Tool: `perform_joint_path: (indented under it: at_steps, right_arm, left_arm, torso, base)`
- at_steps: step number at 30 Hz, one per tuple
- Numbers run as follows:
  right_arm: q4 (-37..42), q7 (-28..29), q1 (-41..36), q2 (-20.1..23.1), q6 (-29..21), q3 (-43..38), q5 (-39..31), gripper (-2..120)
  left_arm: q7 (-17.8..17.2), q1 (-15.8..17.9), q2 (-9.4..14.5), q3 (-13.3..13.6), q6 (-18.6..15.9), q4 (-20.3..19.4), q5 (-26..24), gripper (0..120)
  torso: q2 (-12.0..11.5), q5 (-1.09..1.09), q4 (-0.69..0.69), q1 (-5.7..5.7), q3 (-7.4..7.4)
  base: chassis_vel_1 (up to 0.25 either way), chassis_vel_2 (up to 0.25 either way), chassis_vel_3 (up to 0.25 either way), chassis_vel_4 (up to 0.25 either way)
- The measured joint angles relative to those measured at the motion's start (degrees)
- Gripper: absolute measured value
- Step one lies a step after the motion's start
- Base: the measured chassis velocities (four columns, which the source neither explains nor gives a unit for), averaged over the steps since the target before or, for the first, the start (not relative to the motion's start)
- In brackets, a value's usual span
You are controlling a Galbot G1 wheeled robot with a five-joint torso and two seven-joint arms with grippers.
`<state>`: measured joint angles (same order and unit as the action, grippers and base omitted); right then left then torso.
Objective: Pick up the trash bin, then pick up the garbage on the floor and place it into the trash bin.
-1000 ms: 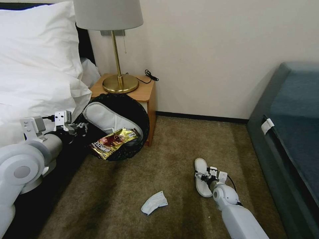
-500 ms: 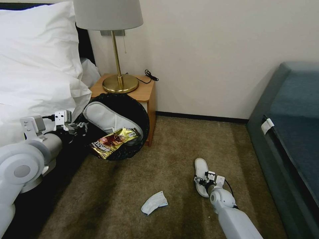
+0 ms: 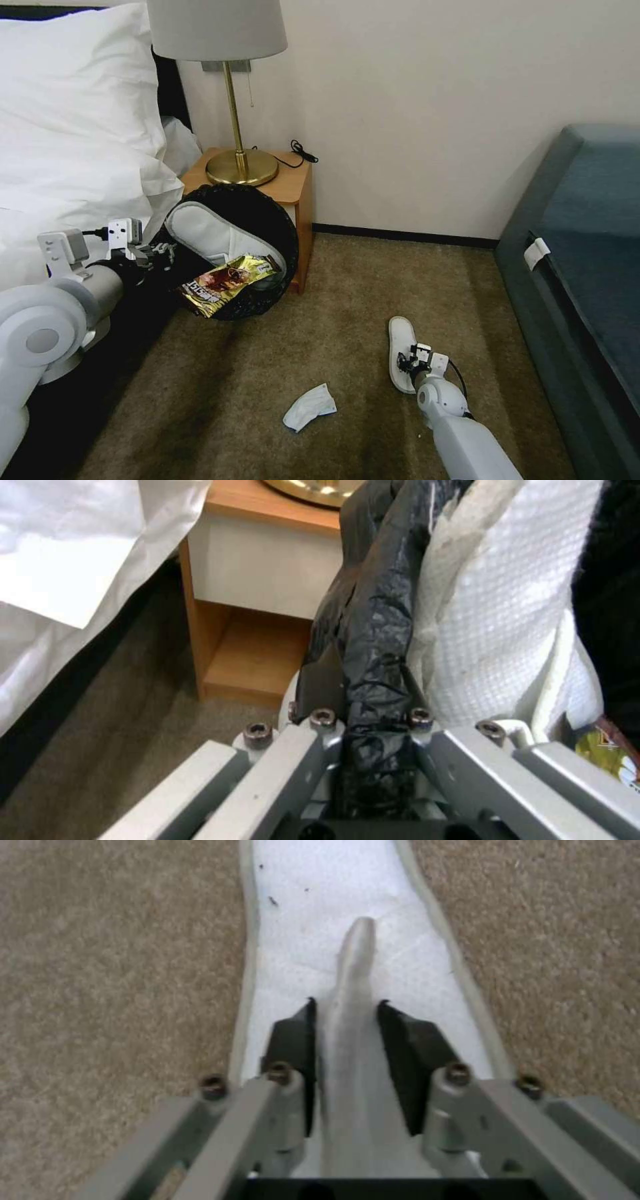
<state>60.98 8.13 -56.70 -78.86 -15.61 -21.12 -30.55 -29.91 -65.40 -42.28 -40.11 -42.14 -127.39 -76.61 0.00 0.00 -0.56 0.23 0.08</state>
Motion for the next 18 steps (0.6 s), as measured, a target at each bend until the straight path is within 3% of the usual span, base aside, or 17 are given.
perform_joint_path:
  at_steps: [1,5,14,18]
  right_arm:
    - [0.0,0.0,0.0,0.0,0.0,0.0,0.0,20]
    - [-0.5,0.0,0.1,-0.3,1.0,0.0,0.6,2]
    - [-1.0,-0.2,0.4,-0.4,3.2,-0.8,2.6,0]
    - [3.0,0.9,-0.3,0.2,3.3,-1.3,2.7,0]
  left_arm:
    - [0.0,0.0,0.0,0.0,0.0,0.0,0.0,3]
    - [0.2,0.2,-0.3,1.0,0.0,0.6,0.7,3]
    - [0.4,0.7,-1.0,2.6,0.0,1.2,1.4,3]
    - [0.5,0.7,-1.2,2.7,0.0,1.0,1.5,3]
  torso:
    - [0.0,0.00,0.00,0.00,0.00]
    - [0.0,0.00,0.00,0.00,0.00]
    - [0.0,0.00,0.00,0.00,0.00]
    - [0.0,0.01,0.00,0.00,0.00]
  base:
    - [0.000,0.000,0.000,0.000]
    - [0.000,0.000,0.000,0.000]
    - [0.000,0.000,0.000,0.000]
    - [0.000,0.000,0.000,0.000]
